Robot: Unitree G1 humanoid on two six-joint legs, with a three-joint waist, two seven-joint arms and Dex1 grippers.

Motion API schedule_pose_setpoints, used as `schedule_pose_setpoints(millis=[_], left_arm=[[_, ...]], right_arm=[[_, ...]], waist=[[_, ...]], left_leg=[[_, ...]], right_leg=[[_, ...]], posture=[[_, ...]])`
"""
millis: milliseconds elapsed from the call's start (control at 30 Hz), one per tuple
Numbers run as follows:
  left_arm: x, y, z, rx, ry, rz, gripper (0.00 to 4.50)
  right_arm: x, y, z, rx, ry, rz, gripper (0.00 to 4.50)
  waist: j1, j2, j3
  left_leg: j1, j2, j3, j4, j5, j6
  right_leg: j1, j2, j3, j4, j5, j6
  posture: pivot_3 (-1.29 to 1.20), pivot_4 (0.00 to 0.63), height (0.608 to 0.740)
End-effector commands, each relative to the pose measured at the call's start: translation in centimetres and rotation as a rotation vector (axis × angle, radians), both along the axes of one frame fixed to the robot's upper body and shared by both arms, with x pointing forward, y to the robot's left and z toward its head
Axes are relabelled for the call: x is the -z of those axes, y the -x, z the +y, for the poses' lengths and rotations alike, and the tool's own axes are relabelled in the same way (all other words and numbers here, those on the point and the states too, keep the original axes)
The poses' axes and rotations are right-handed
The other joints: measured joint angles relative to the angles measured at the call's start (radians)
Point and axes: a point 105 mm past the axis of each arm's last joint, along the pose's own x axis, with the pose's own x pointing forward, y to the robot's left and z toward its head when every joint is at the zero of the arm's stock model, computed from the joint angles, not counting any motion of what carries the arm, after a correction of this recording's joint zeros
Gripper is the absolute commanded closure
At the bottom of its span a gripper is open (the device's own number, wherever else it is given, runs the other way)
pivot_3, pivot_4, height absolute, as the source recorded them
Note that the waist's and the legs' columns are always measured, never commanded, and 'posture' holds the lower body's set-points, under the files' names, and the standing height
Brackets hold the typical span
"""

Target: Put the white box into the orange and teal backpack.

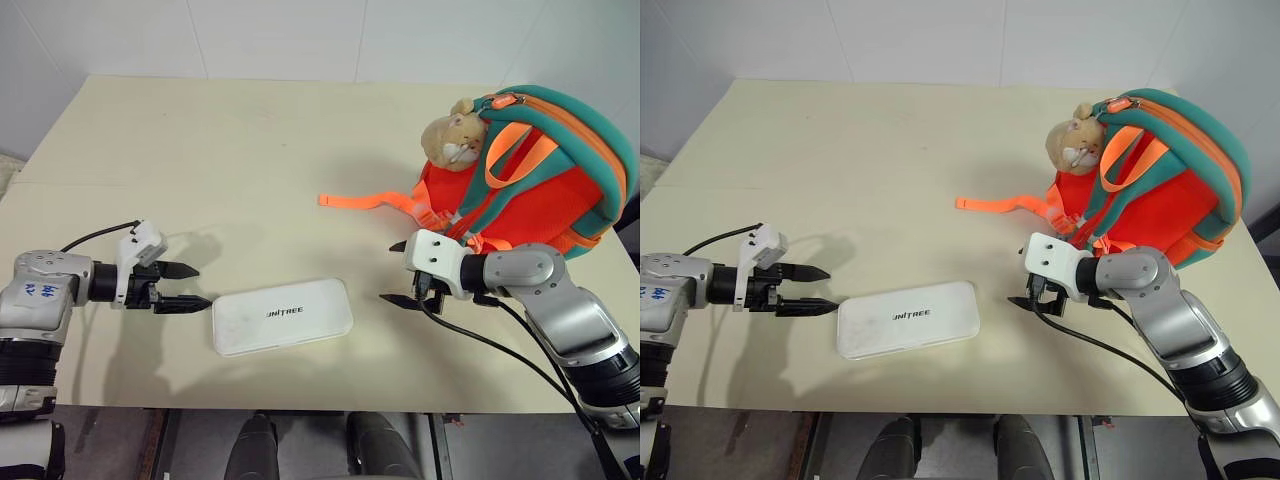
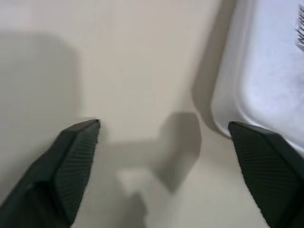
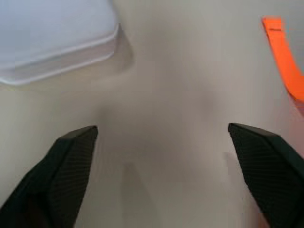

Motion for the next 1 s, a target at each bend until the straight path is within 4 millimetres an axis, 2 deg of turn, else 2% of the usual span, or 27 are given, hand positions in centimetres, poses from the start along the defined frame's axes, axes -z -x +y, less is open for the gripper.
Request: schedule_pose_setpoints(millis=[33,100,233,367,433,567,733,1000], left_arm=[[-0.6,0.5,0.5,-0.025,0.011,-0.019,0.01],[-0.8,0.8,0.4,-0.03,0.04,-0.016,0.01],[-0.7,2.8,0.8,-0.036,0.088,0.049,0.01],[0.6,6.1,2.6,-0.103,0.113,0.171,0.01],[0.8,6.8,2.9,-0.136,0.136,0.19,0.01],[0.6,7.3,1.7,-0.188,0.296,0.196,0.01],[0.6,7.4,0.6,-0.205,0.408,0.234,0.01],[0.3,6.9,-1.2,-0.201,0.528,0.228,0.01]], right_arm=[[-0.6,0.0,0.1,-0.021,0.005,-0.038,0.0],[-0.7,0.0,0.2,-0.026,0.003,-0.039,0.0],[-0.4,0.3,0.4,-0.047,0.01,-0.023,0.0],[0.3,0.8,0.5,-0.057,0.008,-0.003,0.0],[0.5,0.9,0.6,-0.058,0.003,0.004,0.0],[1.1,0.7,1.4,-0.057,-0.017,0.023,0.0],[1.6,0.2,1.7,-0.058,-0.006,0.022,0.0],[1.4,0.3,3.3,-0.095,-0.027,0.016,0.0]], waist=[[0.0,0.0,0.0],[-0.001,0.0,0.0],[-0.008,0.0,0.0],[-0.015,0.0,0.0],[-0.023,-0.001,0.0],[-0.021,0.0,0.001],[-0.017,0.0,0.001],[-0.019,0.0,0.001]], left_leg=[[0.0,0.0,0.0,0.0,0.0,0.0],[0.0,0.0,0.0,0.0,0.0,0.0],[0.0,0.0,0.0,0.0,-0.001,0.0],[0.0,0.0,0.0,-0.001,-0.001,0.0],[0.001,0.0,0.001,-0.001,-0.002,0.0],[0.001,0.0,0.001,-0.001,-0.002,0.0],[0.0,0.0,0.001,0.0,-0.002,0.0],[0.0,0.0,0.0,0.0,-0.002,0.0]], right_leg=[[0.0,0.0,0.0,0.0,0.0,0.0],[0.0,0.0,0.0,0.0,0.0,0.0],[0.0,0.0,0.0,0.0,-0.001,0.0],[0.0,0.0,0.0,0.0,-0.001,-0.001],[0.001,-0.001,0.0,-0.001,-0.001,-0.001],[0.0,-0.001,0.0,-0.001,-0.001,-0.002],[0.0,-0.001,0.0,-0.001,-0.001,-0.001],[0.0,-0.001,0.0,-0.001,-0.001,-0.001]], posture=[[0.0,0.15,0.74],[0.0,0.15,0.74],[0.0,0.15,0.74],[0.0,0.15,0.74],[0.0,0.15,0.74],[0.0,0.15,0.74],[0.0,0.15,0.74],[0.0,0.15,0.74]])
